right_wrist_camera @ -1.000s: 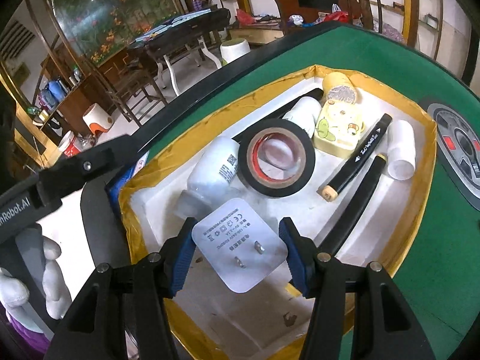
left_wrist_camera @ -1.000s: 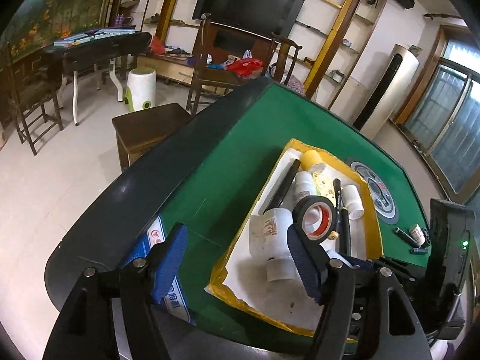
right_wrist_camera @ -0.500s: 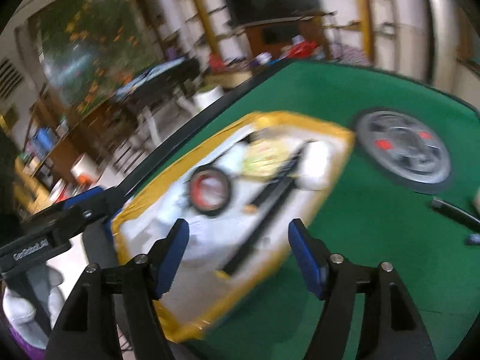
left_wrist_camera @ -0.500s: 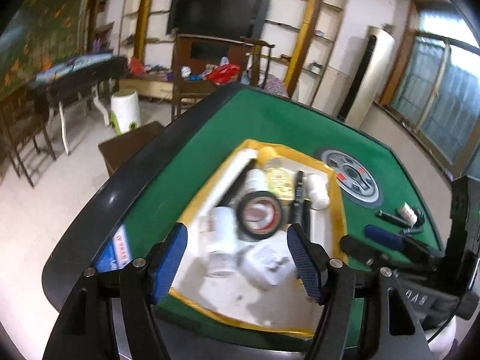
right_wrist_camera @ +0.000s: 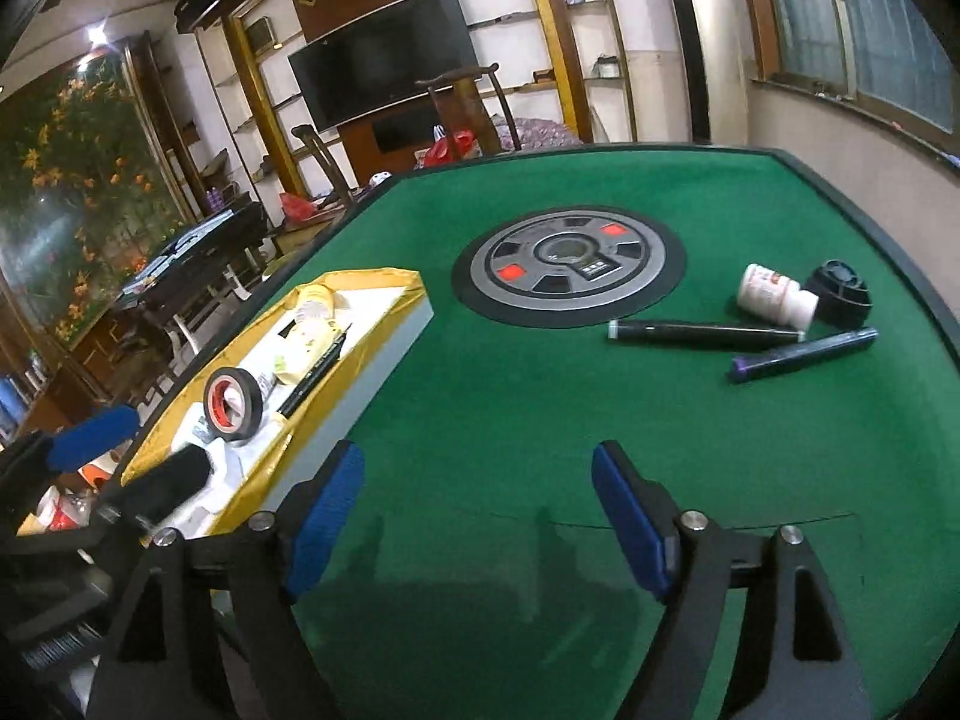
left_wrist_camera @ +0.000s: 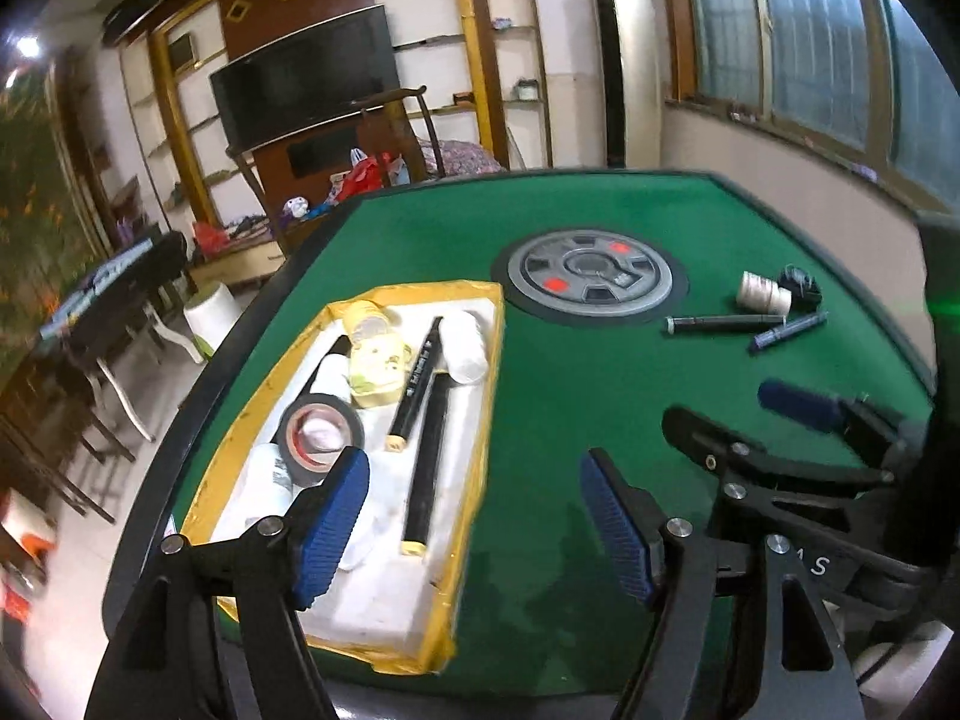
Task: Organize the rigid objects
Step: 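Move both open tools back over the remaining objects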
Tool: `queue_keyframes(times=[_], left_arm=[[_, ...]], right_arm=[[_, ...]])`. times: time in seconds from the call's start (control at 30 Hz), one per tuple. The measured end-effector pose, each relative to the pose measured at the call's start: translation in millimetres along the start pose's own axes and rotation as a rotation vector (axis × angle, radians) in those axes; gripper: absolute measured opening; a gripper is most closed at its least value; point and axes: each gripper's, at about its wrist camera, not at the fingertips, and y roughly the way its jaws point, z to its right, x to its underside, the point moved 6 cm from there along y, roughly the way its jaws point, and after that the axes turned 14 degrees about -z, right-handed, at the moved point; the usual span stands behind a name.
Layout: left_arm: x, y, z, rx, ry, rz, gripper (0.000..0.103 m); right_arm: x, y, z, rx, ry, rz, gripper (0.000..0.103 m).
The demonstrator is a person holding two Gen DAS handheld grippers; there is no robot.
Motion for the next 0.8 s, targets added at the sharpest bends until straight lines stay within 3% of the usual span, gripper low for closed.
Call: queue_keyframes(times=[0.07, 0.8], left_arm=[[1.0, 0.6, 5.5, -0.004, 0.012, -0.011, 0.076], [1.4, 9.4, 32.1, -0.01, 0.05, -0.057, 0.076]], right_arm=[[3.1, -4.0, 7.4, 0.047, 0.007, 0.012, 0.08], [11.3, 0.0, 42.0, 0.024, 0.111, -0.007, 0.08]])
